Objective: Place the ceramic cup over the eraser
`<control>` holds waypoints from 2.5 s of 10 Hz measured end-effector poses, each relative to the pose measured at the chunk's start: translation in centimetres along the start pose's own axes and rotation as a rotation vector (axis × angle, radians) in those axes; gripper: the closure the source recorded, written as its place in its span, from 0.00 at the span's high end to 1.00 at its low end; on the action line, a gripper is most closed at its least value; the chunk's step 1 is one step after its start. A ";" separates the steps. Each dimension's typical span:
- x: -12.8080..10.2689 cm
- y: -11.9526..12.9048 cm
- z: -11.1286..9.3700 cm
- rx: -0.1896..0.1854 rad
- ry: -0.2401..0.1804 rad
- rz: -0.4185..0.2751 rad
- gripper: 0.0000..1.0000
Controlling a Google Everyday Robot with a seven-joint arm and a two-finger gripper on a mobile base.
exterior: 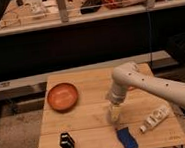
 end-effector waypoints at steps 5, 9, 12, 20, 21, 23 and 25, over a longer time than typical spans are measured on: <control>-0.6 -0.4 0.1 -0.012 -0.008 0.003 0.74; -1.2 -0.7 0.2 -0.021 -0.013 0.001 0.74; -1.5 -0.9 0.2 -0.030 -0.021 0.003 0.61; -3.3 -0.6 -3.6 0.006 -0.030 -0.046 0.02; -3.6 -0.6 -3.9 0.009 -0.031 -0.056 0.02; -3.9 -0.2 -4.3 0.009 -0.033 -0.071 0.02; -4.9 0.3 -6.0 0.010 -0.034 -0.095 0.02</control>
